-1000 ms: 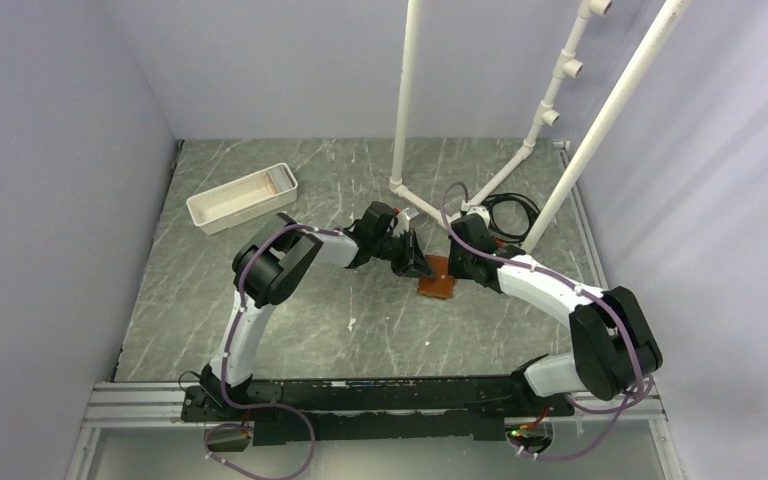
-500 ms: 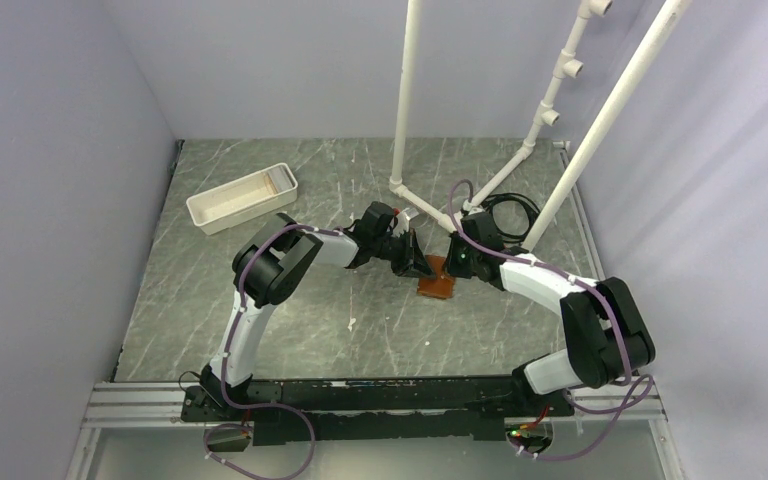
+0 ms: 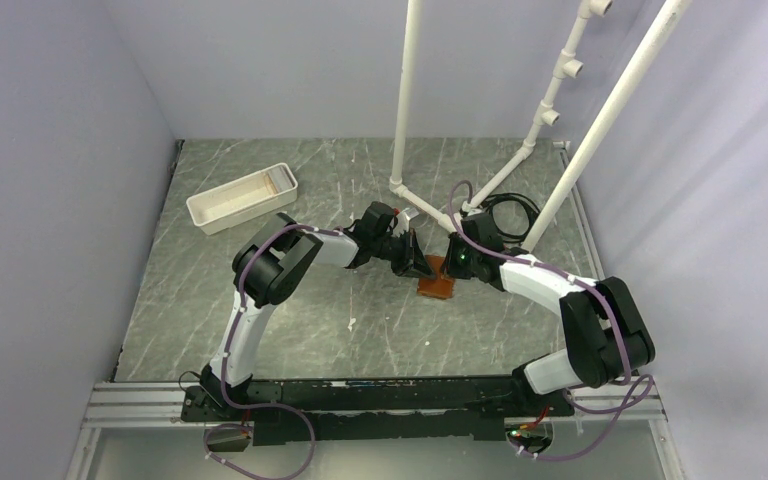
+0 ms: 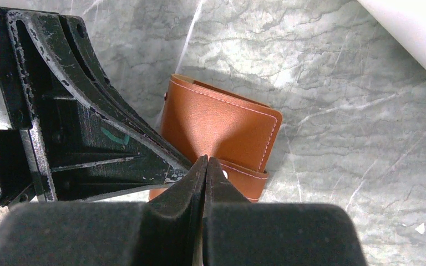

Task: Put the credit cards into the card holder
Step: Close the card holder at the center of the board.

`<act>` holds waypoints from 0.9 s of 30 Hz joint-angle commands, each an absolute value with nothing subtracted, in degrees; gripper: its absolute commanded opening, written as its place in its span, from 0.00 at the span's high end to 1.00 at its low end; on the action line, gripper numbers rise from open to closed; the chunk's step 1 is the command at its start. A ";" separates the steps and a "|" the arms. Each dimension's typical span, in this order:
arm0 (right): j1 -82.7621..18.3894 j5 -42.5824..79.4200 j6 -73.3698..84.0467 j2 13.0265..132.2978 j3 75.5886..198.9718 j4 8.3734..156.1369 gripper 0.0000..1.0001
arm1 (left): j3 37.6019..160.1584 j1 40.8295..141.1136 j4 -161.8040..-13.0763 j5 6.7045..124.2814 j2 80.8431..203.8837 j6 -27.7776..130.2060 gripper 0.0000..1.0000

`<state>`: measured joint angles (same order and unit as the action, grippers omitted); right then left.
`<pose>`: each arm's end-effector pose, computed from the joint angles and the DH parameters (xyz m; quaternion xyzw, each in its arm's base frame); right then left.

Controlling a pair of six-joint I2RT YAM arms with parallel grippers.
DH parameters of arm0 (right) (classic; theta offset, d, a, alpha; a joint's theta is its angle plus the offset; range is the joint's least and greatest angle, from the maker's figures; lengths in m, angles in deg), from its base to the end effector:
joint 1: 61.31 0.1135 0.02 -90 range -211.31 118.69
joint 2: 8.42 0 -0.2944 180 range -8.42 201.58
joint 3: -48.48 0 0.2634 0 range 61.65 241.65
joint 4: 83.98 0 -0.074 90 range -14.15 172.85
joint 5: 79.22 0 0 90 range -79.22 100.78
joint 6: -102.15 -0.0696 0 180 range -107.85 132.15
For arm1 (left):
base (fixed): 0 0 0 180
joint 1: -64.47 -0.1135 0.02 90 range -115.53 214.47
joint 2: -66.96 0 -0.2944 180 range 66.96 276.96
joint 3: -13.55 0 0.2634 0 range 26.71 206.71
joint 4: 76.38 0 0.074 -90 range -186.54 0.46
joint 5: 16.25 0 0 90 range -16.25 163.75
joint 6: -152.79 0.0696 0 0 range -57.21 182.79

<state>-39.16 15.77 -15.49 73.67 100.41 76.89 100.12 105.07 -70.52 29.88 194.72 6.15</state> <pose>0.2762 0.1190 0.1641 0.0297 0.9363 0.1833 0.2980 0.3481 -0.3619 0.1010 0.0549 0.8399 -0.5390 0.0326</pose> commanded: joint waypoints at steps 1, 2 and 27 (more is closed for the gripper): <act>-39.31 15.60 -15.60 73.65 99.44 78.05 1.00 | 98.62 106.04 -74.51 32.16 194.57 8.21 1.00; -39.26 15.61 -15.74 73.80 99.18 78.50 1.00 | 98.55 106.04 -74.59 32.17 194.51 8.26 1.00; -45.18 16.07 -36.76 70.66 74.04 107.83 1.00 | 96.96 106.04 -74.06 32.61 193.10 8.35 1.00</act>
